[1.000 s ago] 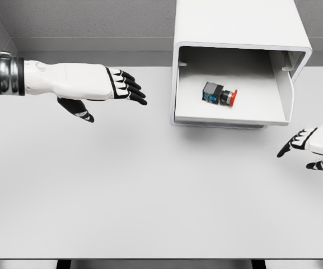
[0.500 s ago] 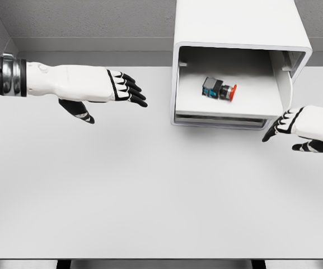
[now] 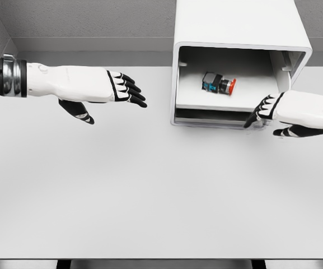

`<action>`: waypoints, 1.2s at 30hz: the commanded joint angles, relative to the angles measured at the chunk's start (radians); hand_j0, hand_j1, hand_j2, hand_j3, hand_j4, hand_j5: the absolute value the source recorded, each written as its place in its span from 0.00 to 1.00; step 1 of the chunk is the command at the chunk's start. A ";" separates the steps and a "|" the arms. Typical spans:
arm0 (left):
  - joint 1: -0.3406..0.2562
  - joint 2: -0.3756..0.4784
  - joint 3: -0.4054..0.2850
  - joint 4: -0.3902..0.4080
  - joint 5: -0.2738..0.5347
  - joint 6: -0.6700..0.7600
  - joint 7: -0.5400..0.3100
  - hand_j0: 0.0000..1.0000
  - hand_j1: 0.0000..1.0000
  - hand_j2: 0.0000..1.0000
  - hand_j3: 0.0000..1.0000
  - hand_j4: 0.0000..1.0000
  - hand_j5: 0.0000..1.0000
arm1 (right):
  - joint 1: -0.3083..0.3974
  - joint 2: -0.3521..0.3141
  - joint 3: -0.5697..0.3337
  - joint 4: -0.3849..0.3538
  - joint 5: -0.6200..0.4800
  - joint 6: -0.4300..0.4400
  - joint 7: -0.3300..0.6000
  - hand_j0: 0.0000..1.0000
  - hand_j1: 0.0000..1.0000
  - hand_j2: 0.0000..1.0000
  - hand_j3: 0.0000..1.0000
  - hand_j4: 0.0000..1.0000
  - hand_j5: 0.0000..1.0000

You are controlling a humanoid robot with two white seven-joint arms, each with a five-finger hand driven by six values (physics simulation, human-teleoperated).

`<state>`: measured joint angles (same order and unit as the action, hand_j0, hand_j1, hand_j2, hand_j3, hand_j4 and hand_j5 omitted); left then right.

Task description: Slide open multi-storey tabletop storage cabinets and put open load switch and slide close multi-storey tabletop storage cabinets

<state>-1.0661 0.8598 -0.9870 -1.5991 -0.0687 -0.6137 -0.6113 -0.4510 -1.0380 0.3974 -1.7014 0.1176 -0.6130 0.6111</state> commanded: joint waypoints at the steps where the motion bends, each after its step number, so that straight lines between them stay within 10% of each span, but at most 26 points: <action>1: 0.000 0.001 0.001 0.001 0.006 0.003 0.000 1.00 1.00 1.00 1.00 1.00 1.00 | -0.005 0.032 0.038 0.042 -0.001 0.002 0.000 0.74 0.74 0.74 0.74 0.74 0.74; 23: -0.003 0.001 -0.015 -0.001 0.006 0.003 0.000 1.00 1.00 1.00 1.00 1.00 1.00 | -0.158 0.085 0.083 0.180 -0.004 0.002 0.000 0.78 0.78 0.78 0.78 0.78 0.78; 29: -0.003 -0.001 -0.015 0.001 0.006 0.003 0.000 1.00 1.00 1.00 1.00 1.00 1.00 | -0.130 0.039 -0.009 0.105 -0.019 0.002 0.000 0.77 0.77 0.77 0.77 0.77 0.77; 36: -0.006 -0.008 -0.016 -0.001 0.007 0.003 0.000 1.00 1.00 1.00 1.00 1.00 1.00 | 0.075 -0.054 -0.100 -0.018 -0.010 0.002 0.000 0.77 0.77 0.77 0.77 0.77 0.77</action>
<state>-1.0737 0.8524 -1.0021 -1.5998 -0.0667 -0.6136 -0.6113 -0.3789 -1.0760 0.3134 -1.7018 0.1087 -0.6142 0.6114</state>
